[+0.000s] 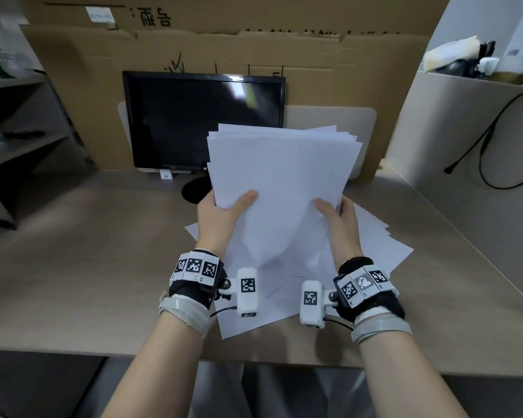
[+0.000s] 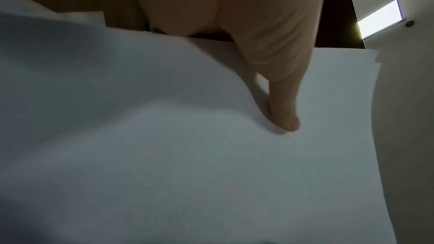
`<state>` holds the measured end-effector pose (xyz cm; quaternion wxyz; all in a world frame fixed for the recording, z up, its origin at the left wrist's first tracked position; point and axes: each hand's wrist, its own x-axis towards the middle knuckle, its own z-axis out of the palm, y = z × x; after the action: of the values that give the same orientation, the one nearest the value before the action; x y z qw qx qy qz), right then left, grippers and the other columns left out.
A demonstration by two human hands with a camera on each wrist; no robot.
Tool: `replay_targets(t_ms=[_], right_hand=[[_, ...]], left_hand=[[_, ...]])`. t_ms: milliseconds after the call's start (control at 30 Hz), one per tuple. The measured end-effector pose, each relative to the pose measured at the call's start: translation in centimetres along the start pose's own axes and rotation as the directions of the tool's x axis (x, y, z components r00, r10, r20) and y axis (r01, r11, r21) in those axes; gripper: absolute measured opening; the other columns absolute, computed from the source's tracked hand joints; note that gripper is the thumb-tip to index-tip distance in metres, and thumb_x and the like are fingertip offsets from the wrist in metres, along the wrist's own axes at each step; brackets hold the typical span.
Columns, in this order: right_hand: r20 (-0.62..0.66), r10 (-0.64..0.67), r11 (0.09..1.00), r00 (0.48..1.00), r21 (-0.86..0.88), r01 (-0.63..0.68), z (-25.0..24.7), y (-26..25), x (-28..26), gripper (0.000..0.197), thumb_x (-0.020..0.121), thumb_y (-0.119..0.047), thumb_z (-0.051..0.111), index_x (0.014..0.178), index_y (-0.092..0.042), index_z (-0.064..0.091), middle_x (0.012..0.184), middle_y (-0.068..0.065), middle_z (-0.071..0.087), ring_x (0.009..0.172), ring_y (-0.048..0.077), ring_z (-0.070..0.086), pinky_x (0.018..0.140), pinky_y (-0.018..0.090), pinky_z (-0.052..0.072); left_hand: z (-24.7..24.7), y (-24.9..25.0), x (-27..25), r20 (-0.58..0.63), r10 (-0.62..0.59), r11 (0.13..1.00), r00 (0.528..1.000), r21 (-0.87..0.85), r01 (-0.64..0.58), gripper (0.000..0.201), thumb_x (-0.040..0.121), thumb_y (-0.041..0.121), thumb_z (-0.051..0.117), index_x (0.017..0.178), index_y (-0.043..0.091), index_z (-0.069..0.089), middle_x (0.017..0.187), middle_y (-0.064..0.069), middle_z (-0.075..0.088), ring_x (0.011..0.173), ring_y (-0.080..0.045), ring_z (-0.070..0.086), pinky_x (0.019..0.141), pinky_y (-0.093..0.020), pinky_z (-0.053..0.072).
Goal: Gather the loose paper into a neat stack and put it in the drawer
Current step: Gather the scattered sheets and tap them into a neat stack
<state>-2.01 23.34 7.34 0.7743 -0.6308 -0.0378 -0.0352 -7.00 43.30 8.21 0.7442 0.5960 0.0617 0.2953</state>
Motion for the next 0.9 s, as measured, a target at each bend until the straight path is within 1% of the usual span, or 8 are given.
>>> replay_targets(t_ms=[167, 267, 400, 500, 600, 667, 800, 900], right_hand=[[0.022, -0.010, 0.995, 1.000, -0.094, 0.012, 0.0, 0.2, 0.4, 0.028, 0.086, -0.010, 0.068, 0.111, -0.005, 0.059, 0.105, 0.006, 0.071, 0.092, 0.019, 0.067, 0.081, 0.031, 0.052], [0.031, -0.043, 0.997, 0.999, -0.070, 0.046, 0.1, -0.3, 0.4, 0.030, 0.081, -0.016, 0.067, 0.109, -0.007, 0.060, 0.106, 0.014, 0.069, 0.091, 0.021, 0.065, 0.082, 0.035, 0.052], [0.051, -0.040, 0.999, 0.998, -0.024, 0.041, 0.5, -0.1, 0.3, 0.037, 0.083, -0.012, 0.062, 0.119, -0.015, 0.056, 0.112, 0.004, 0.069, 0.102, 0.021, 0.065, 0.086, 0.031, 0.051], [0.042, -0.019, 0.999, 0.999, -0.027, 0.020, 0.6, 0.2, 0.2, 0.048, 0.088, -0.003, 0.060, 0.132, -0.016, 0.045, 0.118, 0.002, 0.063, 0.103, 0.016, 0.062, 0.082, 0.026, 0.049], [0.054, -0.008, 0.999, 0.999, -0.047, 0.011, 0.5, 0.2, 0.3, 0.047, 0.083, -0.005, 0.061, 0.127, -0.018, 0.050, 0.119, 0.004, 0.066, 0.109, 0.021, 0.064, 0.089, 0.033, 0.052], [0.068, -0.010, 0.998, 0.998, -0.053, 0.014, 0.7, 0.0, 0.4, 0.046, 0.078, -0.008, 0.061, 0.120, -0.023, 0.054, 0.117, 0.004, 0.068, 0.109, 0.023, 0.065, 0.094, 0.038, 0.053], [0.088, -0.033, 0.998, 0.996, -0.044, 0.037, 0.7, -0.1, 0.8, 0.054, 0.084, 0.000, 0.063, 0.130, -0.022, 0.047, 0.119, -0.002, 0.065, 0.107, 0.013, 0.063, 0.089, 0.029, 0.051], [0.102, -0.030, 0.999, 0.994, -0.040, 0.034, 0.7, -0.1, 1.2, 0.054, 0.083, -0.002, 0.067, 0.131, -0.021, 0.049, 0.120, -0.001, 0.066, 0.110, 0.016, 0.063, 0.093, 0.032, 0.051]], left_hand=[[-0.1, 0.0, 0.3, -0.034, 0.018, 1.000, 0.999, -0.019, -0.019, 0.018, 0.083, 0.015, 0.084, 0.097, 0.018, 0.074, 0.096, 0.004, 0.080, 0.089, -0.013, 0.076, 0.075, -0.026, 0.059], [-0.3, 0.7, 0.5, -0.045, 0.025, 0.998, 0.999, -0.060, -0.028, 0.018, 0.081, 0.013, 0.086, 0.093, 0.017, 0.073, 0.095, 0.000, 0.080, 0.087, -0.017, 0.076, 0.076, -0.031, 0.060], [-0.3, 1.4, 0.7, -0.002, 0.019, 0.993, 1.000, -0.119, -0.019, 0.015, 0.083, 0.007, 0.082, 0.091, 0.015, 0.072, 0.093, -0.001, 0.080, 0.086, -0.019, 0.075, 0.076, -0.033, 0.060], [-0.5, 1.1, 0.5, 0.065, -0.002, 0.999, 0.998, -0.054, 0.005, 0.023, 0.082, 0.007, 0.083, 0.098, 0.018, 0.071, 0.095, 0.005, 0.080, 0.088, -0.013, 0.076, 0.074, -0.026, 0.059], [-0.8, 0.3, 0.5, 0.092, -0.042, 0.999, 0.995, 0.021, 0.041, 0.028, 0.079, 0.011, 0.086, 0.101, 0.021, 0.072, 0.097, 0.010, 0.080, 0.091, -0.008, 0.076, 0.074, -0.022, 0.058], [-0.8, 0.1, 0.6, 0.081, -0.054, 0.998, 0.995, 0.038, 0.051, 0.024, 0.079, 0.012, 0.086, 0.099, 0.019, 0.075, 0.097, 0.008, 0.080, 0.091, -0.010, 0.076, 0.075, -0.024, 0.058], [-0.6, 0.4, 0.8, 0.047, -0.051, 0.998, 0.998, -0.028, 0.052, 0.021, 0.080, 0.006, 0.084, 0.097, 0.014, 0.076, 0.098, -0.001, 0.080, 0.090, -0.018, 0.077, 0.076, -0.029, 0.060], [-0.8, 1.1, 1.3, 0.073, -0.044, 0.997, 0.996, -0.067, 0.049, 0.019, 0.081, 0.002, 0.082, 0.096, 0.013, 0.075, 0.100, -0.006, 0.080, 0.091, -0.023, 0.077, 0.077, -0.032, 0.061]])
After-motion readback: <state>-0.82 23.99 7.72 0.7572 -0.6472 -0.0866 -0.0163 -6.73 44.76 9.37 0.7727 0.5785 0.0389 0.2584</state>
